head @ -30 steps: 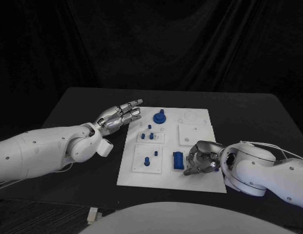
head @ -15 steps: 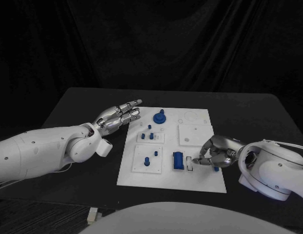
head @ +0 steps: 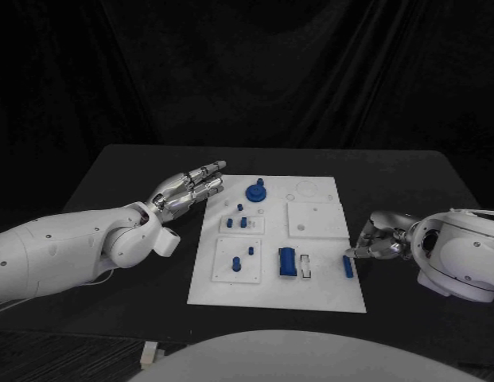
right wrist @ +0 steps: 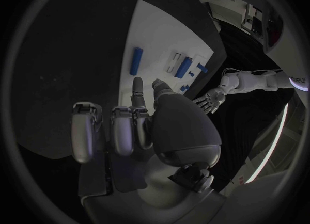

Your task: Assemble the parts on the task board

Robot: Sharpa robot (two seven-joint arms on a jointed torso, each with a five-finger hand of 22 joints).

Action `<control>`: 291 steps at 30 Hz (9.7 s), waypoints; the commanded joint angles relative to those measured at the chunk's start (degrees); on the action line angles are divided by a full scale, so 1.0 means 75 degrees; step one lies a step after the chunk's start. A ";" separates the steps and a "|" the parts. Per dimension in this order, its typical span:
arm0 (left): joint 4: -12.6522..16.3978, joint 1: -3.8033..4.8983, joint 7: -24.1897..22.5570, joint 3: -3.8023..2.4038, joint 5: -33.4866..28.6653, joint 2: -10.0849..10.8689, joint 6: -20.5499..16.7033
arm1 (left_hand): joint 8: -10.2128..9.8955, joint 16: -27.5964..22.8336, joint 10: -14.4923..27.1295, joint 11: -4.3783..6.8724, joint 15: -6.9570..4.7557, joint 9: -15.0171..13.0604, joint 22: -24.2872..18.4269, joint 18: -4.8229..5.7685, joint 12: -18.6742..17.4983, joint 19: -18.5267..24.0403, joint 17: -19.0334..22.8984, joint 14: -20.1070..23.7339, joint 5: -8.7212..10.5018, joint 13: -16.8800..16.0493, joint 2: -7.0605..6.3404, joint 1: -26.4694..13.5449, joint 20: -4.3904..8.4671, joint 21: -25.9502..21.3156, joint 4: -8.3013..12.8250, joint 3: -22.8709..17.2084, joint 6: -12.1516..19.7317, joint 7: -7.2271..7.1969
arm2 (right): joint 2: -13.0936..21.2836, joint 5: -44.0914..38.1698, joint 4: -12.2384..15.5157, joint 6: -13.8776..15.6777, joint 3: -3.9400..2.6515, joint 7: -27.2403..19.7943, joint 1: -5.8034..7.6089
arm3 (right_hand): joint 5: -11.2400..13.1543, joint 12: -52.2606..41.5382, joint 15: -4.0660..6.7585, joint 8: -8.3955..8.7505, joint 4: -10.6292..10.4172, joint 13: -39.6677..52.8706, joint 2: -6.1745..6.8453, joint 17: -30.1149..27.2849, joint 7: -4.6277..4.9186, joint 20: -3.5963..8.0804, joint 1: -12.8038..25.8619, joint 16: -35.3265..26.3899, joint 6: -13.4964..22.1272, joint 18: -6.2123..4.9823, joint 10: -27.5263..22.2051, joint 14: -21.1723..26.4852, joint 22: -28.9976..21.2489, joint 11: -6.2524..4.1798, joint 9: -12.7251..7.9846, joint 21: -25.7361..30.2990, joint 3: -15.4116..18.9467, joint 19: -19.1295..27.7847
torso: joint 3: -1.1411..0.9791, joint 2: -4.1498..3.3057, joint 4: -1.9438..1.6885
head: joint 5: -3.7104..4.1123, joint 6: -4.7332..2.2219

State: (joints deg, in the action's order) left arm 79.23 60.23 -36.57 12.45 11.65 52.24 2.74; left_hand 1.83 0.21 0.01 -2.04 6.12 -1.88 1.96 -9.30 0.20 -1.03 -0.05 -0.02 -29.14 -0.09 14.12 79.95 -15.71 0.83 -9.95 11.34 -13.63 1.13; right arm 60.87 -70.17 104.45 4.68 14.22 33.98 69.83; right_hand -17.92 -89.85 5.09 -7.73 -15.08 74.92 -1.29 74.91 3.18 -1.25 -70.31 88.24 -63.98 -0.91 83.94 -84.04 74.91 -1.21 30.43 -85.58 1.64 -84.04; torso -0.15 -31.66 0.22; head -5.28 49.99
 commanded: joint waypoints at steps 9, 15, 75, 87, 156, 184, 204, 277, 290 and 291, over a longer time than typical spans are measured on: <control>-0.0012 -0.0064 -0.0577 -0.0006 0.0340 -0.0035 -0.0376 | 0.0027 -0.0028 -0.0001 0.0037 -0.0284 -0.0003 -0.0194 -0.0137 -0.0026 0.0113 0.0007 0.0003 0.0184 0.0013 -0.0038 0.0171 0.0512 -0.0088 -0.0727 0.0144 -0.0086 -0.0013 | -0.0077 -0.0034 -0.0086 -0.0407 0.0001 0.0667 0.0001 | 0.0285 -0.0020 0.0057 0.0053 -0.0052 0.2011 -0.0023 0.1251 -0.0020 0.0042 0.0181 -0.0024 -0.0138 -0.0042 0.0808 -0.0657 0.1796 0.0033 -0.0074 -0.0016 0.0058 -0.0502 | -0.0002 -0.0004 -0.0005 | 0.0272 0.0002; -0.0031 -0.0142 -0.0533 -0.0007 0.0362 -0.0030 -0.0286 | 0.0017 -0.0028 -0.0001 0.0046 -0.0097 0.0001 -0.0157 -0.0128 -0.0026 0.0096 0.0007 0.0003 0.0037 0.0013 -0.0022 0.0374 0.0317 -0.0072 -0.0651 0.0074 -0.0045 -0.0032 | -0.0170 -0.0053 -0.0111 -0.0234 0.0001 0.0619 -0.0020 | 0.0515 -0.0020 0.0071 0.0056 -0.0014 0.2011 0.0011 0.1272 -0.0036 0.0052 0.0185 -0.0014 -0.0221 -0.0035 0.0808 -0.0662 0.1807 0.0017 -0.0103 -0.0045 0.0099 -0.0518 | -0.0002 -0.0001 0.0001 | 0.0260 0.0002; -0.0053 -0.0275 -0.0220 -0.0008 0.0369 -0.0058 0.0073 | 0.0015 -0.0028 -0.0001 0.0001 0.0247 0.0003 -0.0071 -0.0135 -0.0026 0.0033 0.0007 0.0003 -0.0108 0.0013 0.0125 0.0633 -0.0041 -0.0027 -0.0297 -0.0232 0.0040 0.0149 | -0.0785 0.0327 -0.0408 0.0411 -0.0001 0.0240 -0.0622 | -0.3144 -0.0020 -0.0179 0.0164 0.2194 0.2011 0.0748 0.1137 0.0350 -0.0176 -0.0203 -0.0056 0.0569 -0.0059 0.0808 -0.0627 0.1775 0.0346 -0.0660 0.0049 -0.3365 -0.0464 | 0.0001 0.0000 0.0005 | 0.0204 0.0002; -0.0074 -0.0278 -0.0148 -0.0008 0.0369 -0.0060 0.0120 | 0.0012 -0.0028 -0.0001 -0.0078 0.0250 0.0004 -0.0056 -0.0137 -0.0026 0.0020 0.0007 0.0003 -0.0110 0.0013 0.0140 0.0635 -0.0056 -0.0018 -0.0269 -0.0266 0.0051 0.0177 | -0.0571 0.2237 -0.0118 0.1002 -0.0003 -0.0075 -0.0614 | -0.3406 -0.0020 -0.0177 0.0083 0.2304 0.2011 0.0825 0.1138 0.0331 -0.0173 0.0068 -0.0054 0.0489 -0.0059 0.0808 -0.0628 0.1776 0.0327 -0.0759 0.0043 -0.3707 -0.0466 | 0.0000 0.0001 0.0000 | 0.0207 0.0002; -0.0156 -0.0318 0.0105 -0.0008 0.0369 -0.0135 0.0400 | 0.0041 -0.0028 -0.0019 -0.0176 0.0465 -0.0014 0.0042 -0.0135 -0.0019 -0.0074 0.0007 0.0003 -0.0100 0.0005 0.0169 0.0555 -0.0133 0.0049 -0.0228 -0.0361 -0.0101 0.0343 | -0.1714 0.3458 -0.0783 0.0943 -0.0004 0.0098 -0.0561 | 0.0583 -0.0020 -0.0051 -0.1309 0.1359 0.2011 0.0379 0.1124 0.0007 -0.0059 0.1123 -0.0058 0.0799 -0.0091 0.0808 -0.0630 0.1731 0.0041 -0.0072 0.0179 -0.1885 -0.0412 | 0.0002 -0.0005 0.0000 | 0.0183 0.0002; -0.0152 -0.0327 0.0101 -0.0008 0.0369 -0.0107 0.0387 | 0.0043 -0.0028 -0.0018 -0.0173 0.0478 -0.0015 0.0048 -0.0133 -0.0020 -0.0082 0.0007 0.0003 -0.0104 0.0006 0.0171 0.0556 -0.0136 0.0054 -0.0218 -0.0373 -0.0113 0.0354 | -0.1312 0.2343 -0.0411 0.0832 -0.0004 -0.0254 -0.0561 | 0.1639 -0.0020 -0.0059 -0.2338 0.1040 0.2011 0.0492 0.1150 -0.0021 -0.0066 0.0895 -0.0049 0.1343 -0.0095 0.0808 -0.0633 0.1727 0.0015 0.0704 0.0199 -0.0865 -0.0410 | 0.0000 -0.0004 0.0004 | 0.0157 0.0002; -0.0164 -0.0334 0.0122 -0.0008 0.0369 -0.0127 0.0398 | 0.0045 -0.0028 -0.0019 -0.0168 0.0481 -0.0017 0.0049 -0.0131 -0.0020 -0.0085 0.0007 0.0003 -0.0109 0.0006 0.0171 0.0559 -0.0135 0.0056 -0.0207 -0.0384 -0.0126 0.0364 | -0.1189 0.1555 -0.0340 0.0277 -0.0002 -0.0125 -0.0608 | 0.1975 -0.0020 0.0216 -0.5399 0.0493 0.2011 0.0499 0.1114 -0.0405 0.0182 0.0458 -0.0076 0.2364 -0.0110 0.0808 -0.0627 0.1708 -0.0320 0.3850 0.0270 -0.0256 -0.0389 | -0.0002 -0.0008 -0.0005 | 0.0179 0.0002; -0.0189 -0.0347 0.0153 -0.0008 0.0369 -0.0134 0.0458 | 0.0050 -0.0028 -0.0032 -0.0193 0.0493 -0.0020 0.0048 -0.0119 -0.0015 -0.0092 0.0007 0.0003 -0.0118 0.0001 0.0186 0.0562 -0.0136 0.0060 -0.0175 -0.0430 -0.0161 0.0386 | -0.1519 0.1545 -0.0659 0.0706 -0.0002 -0.0133 -0.0655 | 0.2016 -0.0020 0.0295 -0.5558 0.0759 0.2011 0.0152 0.1068 -0.0483 0.0265 -0.0310 -0.0103 0.2362 -0.0110 0.0808 -0.0618 0.1706 -0.0387 0.4214 0.0285 -0.0313 -0.0385 | 0.0001 -0.0002 0.0000 | 0.0152 0.0002; -0.0186 -0.0348 0.0153 -0.0008 0.0369 -0.0124 0.0461 | 0.0049 -0.0028 -0.0042 -0.0223 0.0495 -0.0020 0.0049 -0.0115 -0.0011 -0.0094 0.0007 0.0003 -0.0118 -0.0003 0.0188 0.0558 -0.0136 0.0062 -0.0168 -0.0443 -0.0163 0.0381 | -0.1553 0.1545 -0.0673 0.0667 -0.0002 -0.0091 -0.0660 | 0.2018 -0.0020 0.0323 -0.5555 0.0891 0.2011 0.0163 0.1106 -0.0474 0.0287 -0.0517 -0.0089 0.2366 -0.0095 0.0808 -0.0627 0.1728 -0.0373 0.4248 0.0225 -0.0233 -0.0414 | 0.0001 -0.0003 -0.0001 | 0.0138 0.0002; -0.0185 -0.0348 0.0152 -0.0008 0.0369 -0.0122 0.0461 | 0.0049 -0.0028 -0.0042 -0.0223 0.0495 -0.0020 0.0049 -0.0115 -0.0011 -0.0094 0.0007 0.0003 -0.0118 -0.0003 0.0188 0.0558 -0.0136 0.0062 -0.0168 -0.0443 -0.0163 0.0381 | -0.1553 0.1545 -0.0674 0.0666 -0.0002 -0.0090 -0.0661 | 0.2018 -0.0020 0.0323 -0.5558 0.0889 0.2011 0.0173 0.1106 -0.0468 0.0289 -0.0511 -0.0089 0.2363 -0.0094 0.0808 -0.0627 0.1729 -0.0369 0.4253 0.0223 -0.0205 -0.0415 | 0.0001 -0.0003 -0.0001 | 0.0138 0.0002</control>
State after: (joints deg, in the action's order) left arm 77.70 57.68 -34.71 12.44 14.44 51.34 5.59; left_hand 1.82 0.21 -0.30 -3.18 9.43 -1.97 2.27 -9.30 0.20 -1.60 -0.08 0.18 -29.79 -0.15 14.93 84.31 -16.48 1.07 -11.22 8.26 -14.64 3.80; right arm 49.23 -58.24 99.41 9.04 14.22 32.82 65.04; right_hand -2.84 -89.85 7.17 -49.26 -8.49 74.93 -0.32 74.90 -0.21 0.52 -74.20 87.64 -46.26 -0.91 83.94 -84.05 74.91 -3.69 62.23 -83.59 -0.12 -84.15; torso -0.14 -31.68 0.21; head -4.22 49.99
